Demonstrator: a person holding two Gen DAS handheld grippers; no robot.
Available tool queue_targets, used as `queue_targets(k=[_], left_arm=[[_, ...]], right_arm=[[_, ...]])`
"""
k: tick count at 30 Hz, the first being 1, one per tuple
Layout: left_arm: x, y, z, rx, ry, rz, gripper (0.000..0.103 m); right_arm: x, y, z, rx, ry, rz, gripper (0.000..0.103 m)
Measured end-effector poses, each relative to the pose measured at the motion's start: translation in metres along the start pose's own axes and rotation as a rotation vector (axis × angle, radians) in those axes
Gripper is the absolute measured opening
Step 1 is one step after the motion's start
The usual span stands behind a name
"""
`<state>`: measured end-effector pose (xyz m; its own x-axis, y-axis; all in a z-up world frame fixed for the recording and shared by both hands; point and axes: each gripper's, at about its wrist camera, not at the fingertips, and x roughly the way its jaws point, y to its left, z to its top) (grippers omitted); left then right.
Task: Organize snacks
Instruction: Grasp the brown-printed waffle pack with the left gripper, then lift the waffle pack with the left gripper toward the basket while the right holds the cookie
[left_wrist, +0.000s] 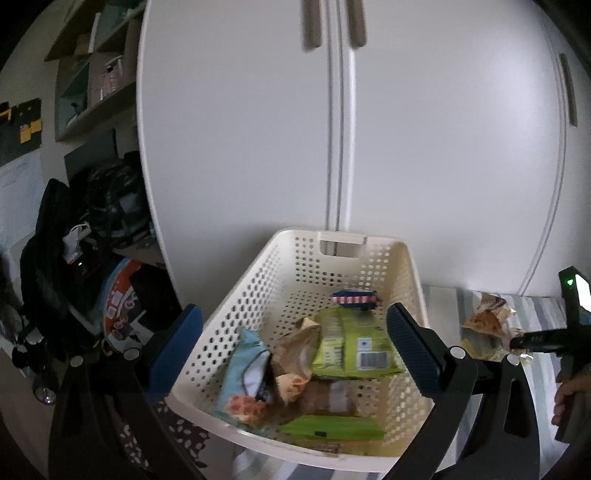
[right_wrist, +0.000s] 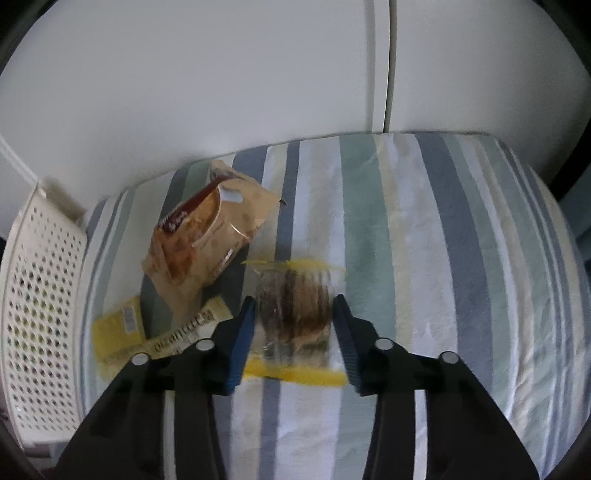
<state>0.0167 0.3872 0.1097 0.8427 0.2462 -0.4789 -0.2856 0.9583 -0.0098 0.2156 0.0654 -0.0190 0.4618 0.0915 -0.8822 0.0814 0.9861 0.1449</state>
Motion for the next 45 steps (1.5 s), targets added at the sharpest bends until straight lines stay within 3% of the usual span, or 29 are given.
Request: queue_targets(k=[7,11,19,25,33,34,39,43,45], left_arm=[[-0.008,-0.025,0.013,0.017,0.011,-0.078,0.1],[-0.009,-0.053,0.023,0.042,0.036,-0.17,0.1],[0.01,-0.161,0.036,0.207,0.108,-0.369,0.1],[0.069,-0.236,0.014,0.324,0.279,-0.448,0.1],[0.15,-0.287,-0.025,0.401,0.485,-0.436,0.1],[0.155,-0.289,-0.027,0.403,0.5,-0.435,0.098],[0.176,-0.298,-0.034,0.416,0.559,-0.437,0.072],[0.183,-0.3,-0.037,0.407,0.565,-0.434,0.066],[0.182,-0.301,-0.037,0.411,0.556,-0.42,0.057]], right_arm=[[-0.011,-0.031,-0.02,0.033,-0.03,0.015,0.039],[-0.017,-0.054,-0.033,0.068,-0.047,0.02,0.039],[-0.022,-0.082,-0.045,0.049,-0.074,0.025,0.039],[-0.027,-0.089,-0.044,0.069,-0.091,0.059,0.04],[-0.028,-0.099,-0.049,0.079,-0.107,0.082,0.041],[-0.03,-0.097,-0.047,0.093,-0.11,0.098,0.041],[-0.03,-0.104,-0.048,0.111,-0.114,0.121,0.041],[-0.03,-0.104,-0.049,0.11,-0.116,0.121,0.041],[-0.03,-0.106,-0.05,0.116,-0.118,0.128,0.041]])
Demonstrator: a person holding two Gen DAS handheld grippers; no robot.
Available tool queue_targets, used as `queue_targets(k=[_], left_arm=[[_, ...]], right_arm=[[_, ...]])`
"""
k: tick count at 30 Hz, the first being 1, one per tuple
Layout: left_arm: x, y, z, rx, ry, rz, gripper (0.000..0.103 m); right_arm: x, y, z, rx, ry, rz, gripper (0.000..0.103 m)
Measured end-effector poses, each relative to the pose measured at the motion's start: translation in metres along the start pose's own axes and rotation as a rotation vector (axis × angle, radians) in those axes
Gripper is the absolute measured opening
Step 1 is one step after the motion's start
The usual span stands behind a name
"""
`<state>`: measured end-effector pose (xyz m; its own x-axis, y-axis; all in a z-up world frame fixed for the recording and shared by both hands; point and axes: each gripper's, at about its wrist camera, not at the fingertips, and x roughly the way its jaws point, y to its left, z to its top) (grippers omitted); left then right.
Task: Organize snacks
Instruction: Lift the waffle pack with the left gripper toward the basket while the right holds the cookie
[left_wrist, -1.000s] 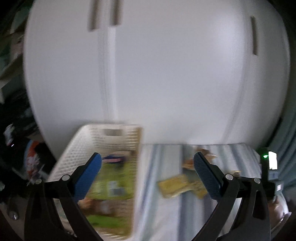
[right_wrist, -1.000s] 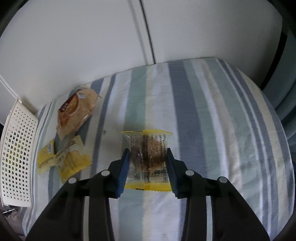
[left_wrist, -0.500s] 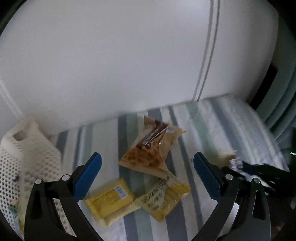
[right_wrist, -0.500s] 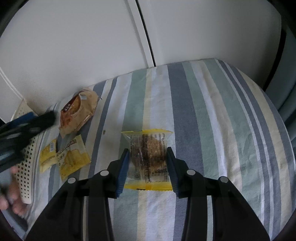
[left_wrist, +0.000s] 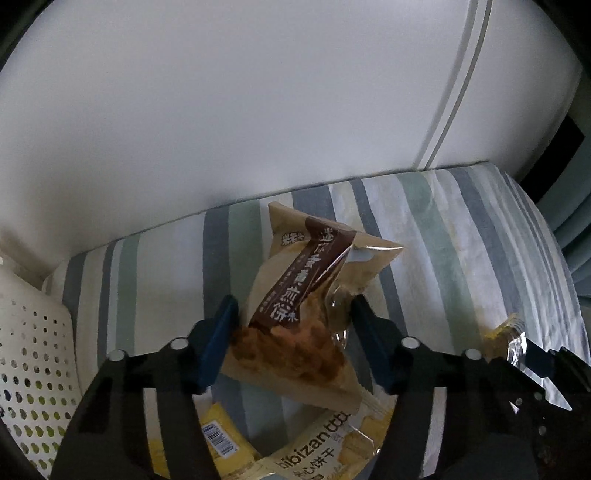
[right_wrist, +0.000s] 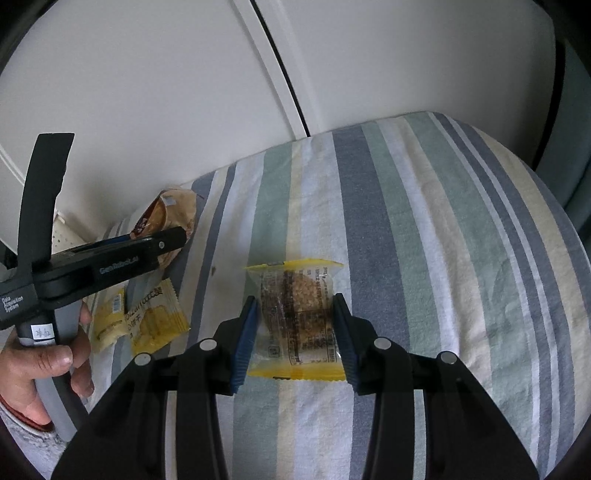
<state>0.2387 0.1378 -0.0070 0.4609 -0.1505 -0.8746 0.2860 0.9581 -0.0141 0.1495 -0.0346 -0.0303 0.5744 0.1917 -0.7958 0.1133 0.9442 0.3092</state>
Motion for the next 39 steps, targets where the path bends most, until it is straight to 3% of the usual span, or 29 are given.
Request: queue_targets(k=[8,22,30,39], left_arm=[[-0.029,-0.008,-0.008,-0.018,-0.063,-0.051,0.053],[-0.128,0.009,-0.012,-0.021,-0.217,-0.061,0.052],[-0.198,0.073,-0.038,-0.104,-0.311,-0.014,0.052],[-0.216,0.159,-0.076,-0.261,-0.302,0.101,0.052]], right_arm=[[-0.004,-0.017,0.002,0.056,-0.013,0.05,0.04],[-0.021,-0.035,0.0,0.116,-0.082,0.122,0.039],[-0.029,-0.048,0.001,0.137,-0.082,0.134,0.039],[-0.028,-0.045,0.005,0.147,-0.073,0.115,0.039]])
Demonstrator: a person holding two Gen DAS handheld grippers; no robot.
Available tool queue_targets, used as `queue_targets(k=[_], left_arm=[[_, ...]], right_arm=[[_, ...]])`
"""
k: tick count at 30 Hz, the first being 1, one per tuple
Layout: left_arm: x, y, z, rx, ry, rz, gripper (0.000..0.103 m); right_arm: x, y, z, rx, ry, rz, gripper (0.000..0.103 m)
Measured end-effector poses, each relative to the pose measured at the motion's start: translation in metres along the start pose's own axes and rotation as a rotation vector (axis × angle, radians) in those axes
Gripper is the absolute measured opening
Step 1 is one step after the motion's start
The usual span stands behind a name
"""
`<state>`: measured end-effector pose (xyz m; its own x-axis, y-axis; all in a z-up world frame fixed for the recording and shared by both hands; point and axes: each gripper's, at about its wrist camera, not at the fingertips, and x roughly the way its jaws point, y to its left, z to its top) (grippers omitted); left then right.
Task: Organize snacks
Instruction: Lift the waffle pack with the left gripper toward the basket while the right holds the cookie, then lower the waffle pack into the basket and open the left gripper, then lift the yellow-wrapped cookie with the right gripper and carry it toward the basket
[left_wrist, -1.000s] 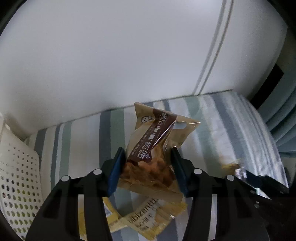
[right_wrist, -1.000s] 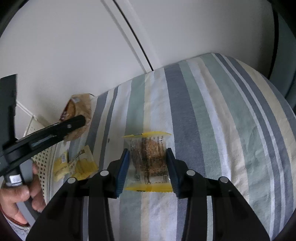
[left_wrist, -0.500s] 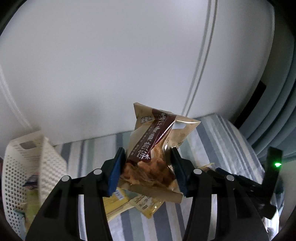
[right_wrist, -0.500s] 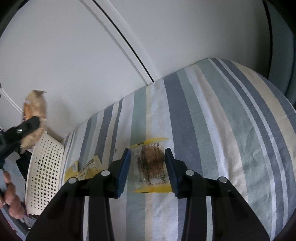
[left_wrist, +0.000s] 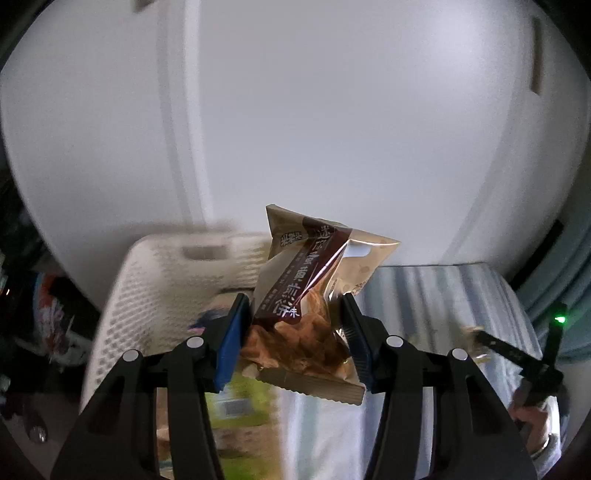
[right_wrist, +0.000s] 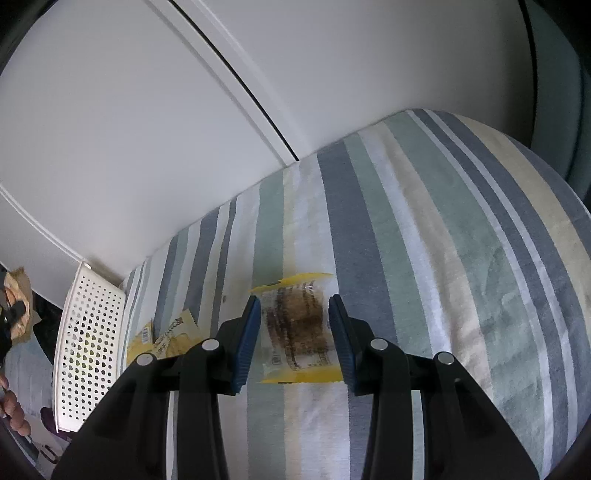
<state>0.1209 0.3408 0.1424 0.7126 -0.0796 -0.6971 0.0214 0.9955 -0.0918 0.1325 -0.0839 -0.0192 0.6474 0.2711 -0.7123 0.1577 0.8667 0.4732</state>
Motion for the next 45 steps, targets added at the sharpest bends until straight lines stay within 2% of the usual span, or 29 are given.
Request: queue_targets(k=[2,4,6,7,11,18,21,24,31,37,39,40,45], left_arm=[[0.002,0.016,-0.004,-0.034,0.011,0.019,0.052],[0.005,0.033,-0.007,-0.073,0.019,0.055,0.061],[0.01,0.045,-0.011,-0.113,0.04,0.082,0.101],[0.009,0.05,-0.014,-0.135,0.034,0.097,0.101],[0.006,0.059,-0.027,-0.19,0.004,0.077,0.101],[-0.004,0.057,-0.053,-0.237,-0.041,0.123,0.101],[-0.019,0.061,-0.063,-0.291,-0.097,0.127,0.101],[-0.03,0.06,-0.07,-0.295,-0.147,0.164,0.101],[-0.04,0.067,-0.079,-0.281,-0.192,0.194,0.101],[-0.042,0.088,-0.086,-0.334,-0.199,0.192,0.101],[-0.044,0.093,-0.088,-0.345,-0.202,0.192,0.101],[-0.045,0.096,-0.088,-0.35,-0.206,0.197,0.101],[-0.047,0.105,-0.09,-0.363,-0.214,0.228,0.101]], right_arm=[[0.001,0.002,0.0,0.001,0.002,-0.003,0.039],[0.004,0.004,0.0,0.005,0.003,-0.009,0.039],[0.005,0.004,0.0,0.011,0.01,-0.011,0.039],[0.006,0.003,0.0,0.016,0.015,-0.011,0.039],[0.008,0.004,0.0,0.013,0.019,-0.016,0.039],[0.01,0.003,0.001,0.02,0.034,-0.007,0.04],[0.012,0.005,0.002,0.015,0.045,-0.01,0.041],[0.013,0.009,0.003,-0.005,0.059,-0.027,0.042],[0.022,0.037,0.002,-0.142,0.103,-0.135,0.049],[0.037,0.071,-0.008,-0.312,0.12,-0.312,0.051],[0.041,0.078,-0.011,-0.354,0.123,-0.355,0.048],[0.042,0.081,-0.012,-0.369,0.121,-0.364,0.042],[0.039,0.091,-0.015,-0.378,0.115,-0.385,0.04]])
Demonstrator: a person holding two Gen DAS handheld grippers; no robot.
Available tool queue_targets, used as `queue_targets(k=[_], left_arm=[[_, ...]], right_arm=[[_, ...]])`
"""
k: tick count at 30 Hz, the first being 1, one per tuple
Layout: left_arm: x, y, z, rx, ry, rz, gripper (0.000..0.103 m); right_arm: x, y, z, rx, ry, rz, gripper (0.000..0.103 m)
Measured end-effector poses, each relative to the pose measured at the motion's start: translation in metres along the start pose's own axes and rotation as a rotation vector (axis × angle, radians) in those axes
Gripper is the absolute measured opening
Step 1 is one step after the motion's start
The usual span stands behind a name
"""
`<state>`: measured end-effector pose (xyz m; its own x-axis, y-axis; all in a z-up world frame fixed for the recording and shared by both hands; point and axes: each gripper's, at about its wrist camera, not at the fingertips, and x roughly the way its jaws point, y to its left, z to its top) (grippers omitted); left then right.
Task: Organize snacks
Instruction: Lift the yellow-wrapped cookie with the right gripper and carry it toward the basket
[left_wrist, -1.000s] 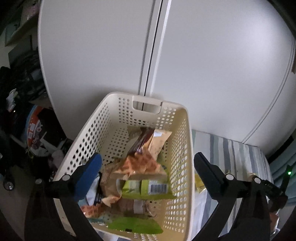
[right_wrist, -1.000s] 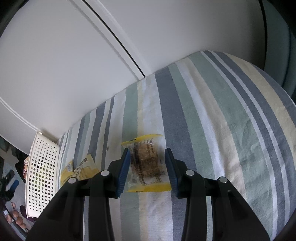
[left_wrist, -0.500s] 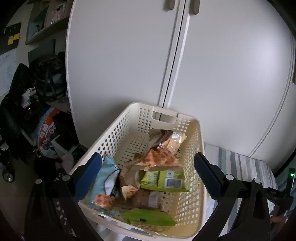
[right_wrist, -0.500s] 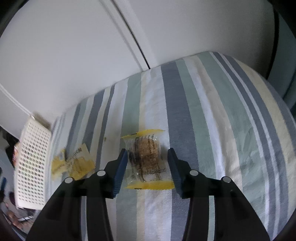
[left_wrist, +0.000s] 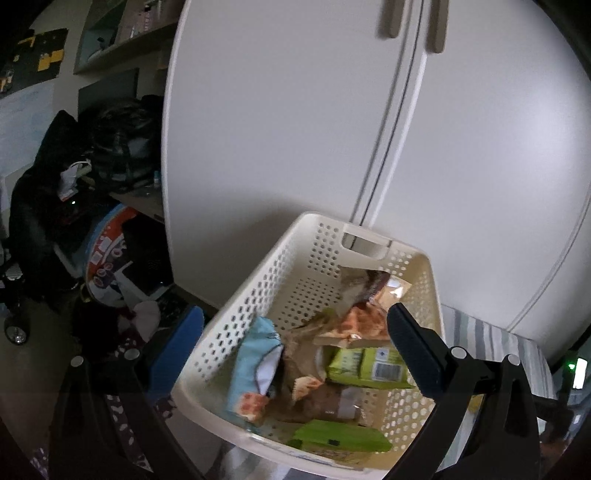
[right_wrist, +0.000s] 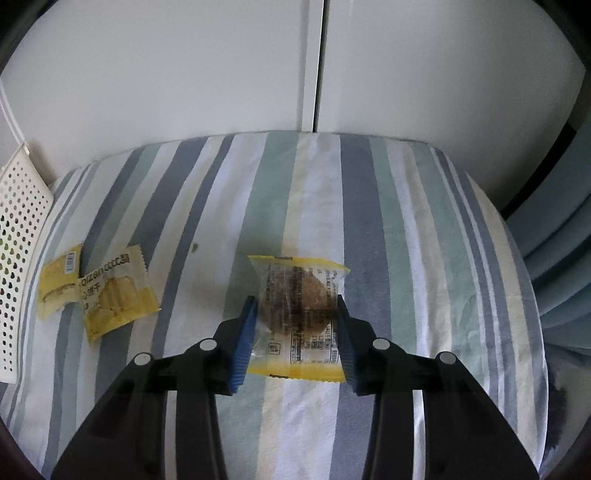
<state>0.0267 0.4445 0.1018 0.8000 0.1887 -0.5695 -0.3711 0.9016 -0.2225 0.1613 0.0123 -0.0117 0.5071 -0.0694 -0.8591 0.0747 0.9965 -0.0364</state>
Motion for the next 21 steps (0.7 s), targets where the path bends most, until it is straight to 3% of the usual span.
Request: queue_targets(k=[3,8,15,21], left_arm=[[0.0,0.006,0.001,-0.025,0.003,-0.004,0.101],[-0.003,0.014,0.004,-0.045,-0.013,0.018,0.101],[-0.011,0.021,0.009,-0.036,-0.06,0.082,0.101],[-0.013,0.028,0.011,-0.061,-0.063,0.085,0.101]], right_arm=[[-0.015,0.01,-0.001,0.006,-0.024,0.034,0.04],[-0.053,0.037,0.006,-0.009,-0.071,0.165,0.04],[-0.116,0.129,0.016,-0.121,-0.14,0.418,0.04],[-0.15,0.194,0.019,-0.223,-0.154,0.571,0.04]])
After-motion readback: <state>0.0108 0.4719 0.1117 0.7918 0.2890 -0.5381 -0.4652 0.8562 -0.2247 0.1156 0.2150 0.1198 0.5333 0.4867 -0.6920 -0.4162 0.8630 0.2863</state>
